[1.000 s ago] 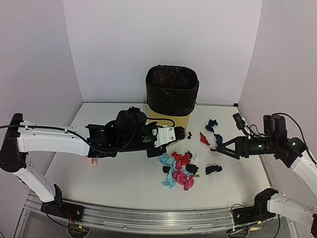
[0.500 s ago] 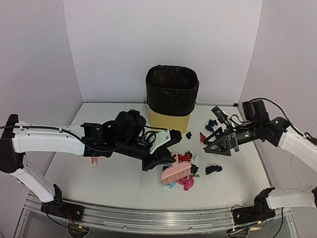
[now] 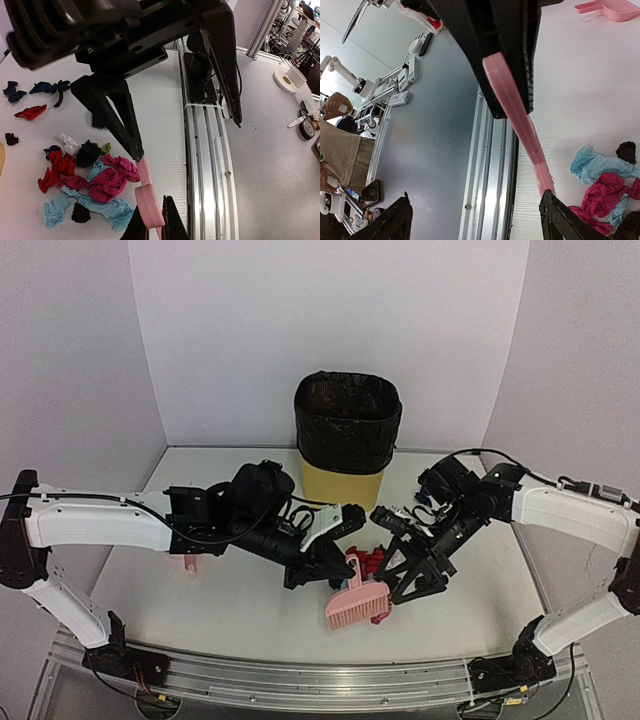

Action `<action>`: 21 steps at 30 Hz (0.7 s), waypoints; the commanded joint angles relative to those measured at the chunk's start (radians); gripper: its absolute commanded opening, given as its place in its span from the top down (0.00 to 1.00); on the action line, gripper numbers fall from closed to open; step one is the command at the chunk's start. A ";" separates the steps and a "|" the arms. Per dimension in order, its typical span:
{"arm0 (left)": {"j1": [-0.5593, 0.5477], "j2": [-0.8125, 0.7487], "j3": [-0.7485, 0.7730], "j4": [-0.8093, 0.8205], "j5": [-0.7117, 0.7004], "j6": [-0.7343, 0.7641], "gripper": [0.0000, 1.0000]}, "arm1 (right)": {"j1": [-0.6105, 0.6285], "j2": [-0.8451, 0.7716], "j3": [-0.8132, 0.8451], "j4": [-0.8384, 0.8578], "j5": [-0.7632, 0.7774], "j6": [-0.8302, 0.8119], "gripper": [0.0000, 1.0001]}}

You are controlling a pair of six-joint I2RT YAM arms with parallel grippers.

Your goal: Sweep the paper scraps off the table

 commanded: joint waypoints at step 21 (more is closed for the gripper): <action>0.006 -0.049 0.044 -0.021 0.202 0.012 1.00 | 0.042 -0.082 0.053 -0.050 0.162 -0.043 0.20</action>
